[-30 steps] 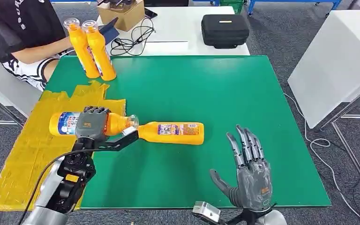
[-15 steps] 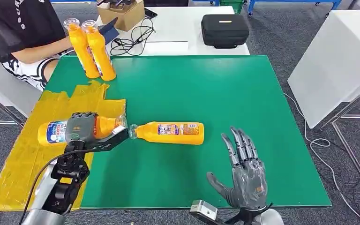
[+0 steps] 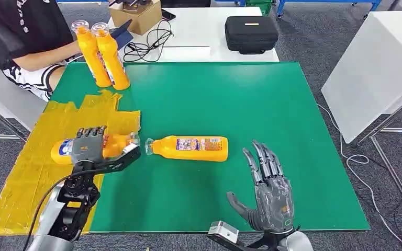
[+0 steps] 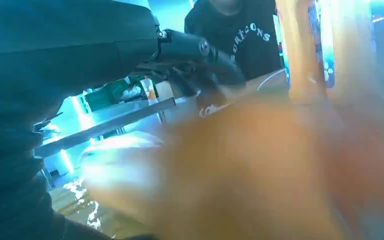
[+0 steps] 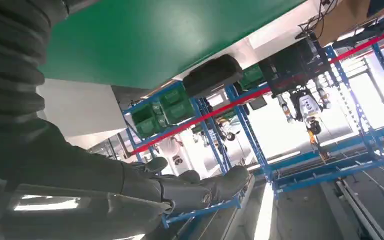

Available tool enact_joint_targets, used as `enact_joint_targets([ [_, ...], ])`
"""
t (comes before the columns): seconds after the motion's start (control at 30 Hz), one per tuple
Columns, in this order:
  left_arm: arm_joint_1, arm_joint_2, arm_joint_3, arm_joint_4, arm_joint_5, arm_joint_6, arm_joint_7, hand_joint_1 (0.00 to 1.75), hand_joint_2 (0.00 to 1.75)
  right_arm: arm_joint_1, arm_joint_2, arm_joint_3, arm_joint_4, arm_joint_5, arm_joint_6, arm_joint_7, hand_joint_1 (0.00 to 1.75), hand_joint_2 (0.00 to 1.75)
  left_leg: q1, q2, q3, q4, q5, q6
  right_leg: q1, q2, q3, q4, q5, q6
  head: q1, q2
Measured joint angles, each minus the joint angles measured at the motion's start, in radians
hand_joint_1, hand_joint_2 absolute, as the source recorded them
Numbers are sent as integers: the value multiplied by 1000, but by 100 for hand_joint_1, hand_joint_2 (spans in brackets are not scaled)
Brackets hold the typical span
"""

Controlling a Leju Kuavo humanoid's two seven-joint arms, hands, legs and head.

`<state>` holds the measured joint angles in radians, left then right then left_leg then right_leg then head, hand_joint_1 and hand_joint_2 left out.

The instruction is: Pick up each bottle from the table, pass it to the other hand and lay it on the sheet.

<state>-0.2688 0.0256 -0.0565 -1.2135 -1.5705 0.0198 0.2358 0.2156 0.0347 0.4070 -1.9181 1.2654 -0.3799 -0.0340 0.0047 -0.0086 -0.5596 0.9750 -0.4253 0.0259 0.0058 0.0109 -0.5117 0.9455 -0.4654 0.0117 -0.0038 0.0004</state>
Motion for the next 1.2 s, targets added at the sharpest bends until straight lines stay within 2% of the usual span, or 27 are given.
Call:
enact_joint_targets([
  [0.07, 0, -1, 0, 5, 0, 0, 0, 0, 175, 0, 1, 0, 0, 0, 0, 0, 0, 175, 0, 0, 0, 0, 0, 0, 0, 0, 0, 0, 0, 0, 0, 0],
  [0.1, 0, -1, 0, 7, 0, 0, 0, 0, 0, 1, 2, 0, 0, 0, 0, 0, 0, 175, 0, 0, 0, 0, 0, 0, 0, 0, 0, 0, 0, 0, 0, 0],
  [0.33, 1, -13, 0, 19, 0, 6, -10, 0, 0, 2, 5, 0, 4, -2, 6, 2, 0, 175, 0, 0, 0, 0, 0, 0, 0, 0, 0, 0, 0, 0, 0, 0],
  [0.5, 1, -34, 11, 19, 87, 61, -87, 0, 0, 5, 6, 0, 12, -2, 5, 8, 0, 175, 0, 0, 0, 0, 0, 0, 0, 0, 0, 0, 0, 0, 0, 0],
  [0.57, 3, -46, 14, 14, 214, 76, -170, 0, 0, 7, 6, 0, 13, 13, 0, 15, 0, 175, 0, 0, 0, 0, 0, 0, 0, 0, 0, 0, 0, 0, 0, 0],
  [0.63, 10, -55, 18, -11, 435, 64, -304, 0, 0, 10, 6, -1, 13, 48, -13, 28, 0, 175, 0, 0, 0, 0, 0, 0, 0, 0, 0, 0, 0, 0, 0, 0],
  [0.67, 17, -60, 19, -29, 543, 54, -371, 0, 175, 11, 5, -1, 13, 71, -26, 35, 0, 175, 0, 0, 0, 0, 0, 0, 0, 0, 0, 0, 0, 0, 0, 0],
  [0.83, 65, -73, 18, -162, 965, -21, -603, 0, 175, 11, 5, -2, 16, 144, -55, 59, 0, 175, 0, 0, 0, 0, 0, 0, 0, 0, 0, 0, 0, 0, 0, 0],
  [1.07, 113, -73, 16, -269, 1202, -118, -669, 0, 175, -3, 2, -8, 31, 132, -44, 73, 0, 175, 0, 0, 0, 0, 0, 0, 0, 0, 0, 0, 0, 0, 0, 0],
  [1.2, 113, -74, -1, -285, 1265, -167, -684, 0, 175, -54, -11, -35, 55, 38, 80, 86, 0, 175, 0, 0, 0, 0, 0, 0, 0, 0, 1, 0, 0, 0, 0, 0],
])
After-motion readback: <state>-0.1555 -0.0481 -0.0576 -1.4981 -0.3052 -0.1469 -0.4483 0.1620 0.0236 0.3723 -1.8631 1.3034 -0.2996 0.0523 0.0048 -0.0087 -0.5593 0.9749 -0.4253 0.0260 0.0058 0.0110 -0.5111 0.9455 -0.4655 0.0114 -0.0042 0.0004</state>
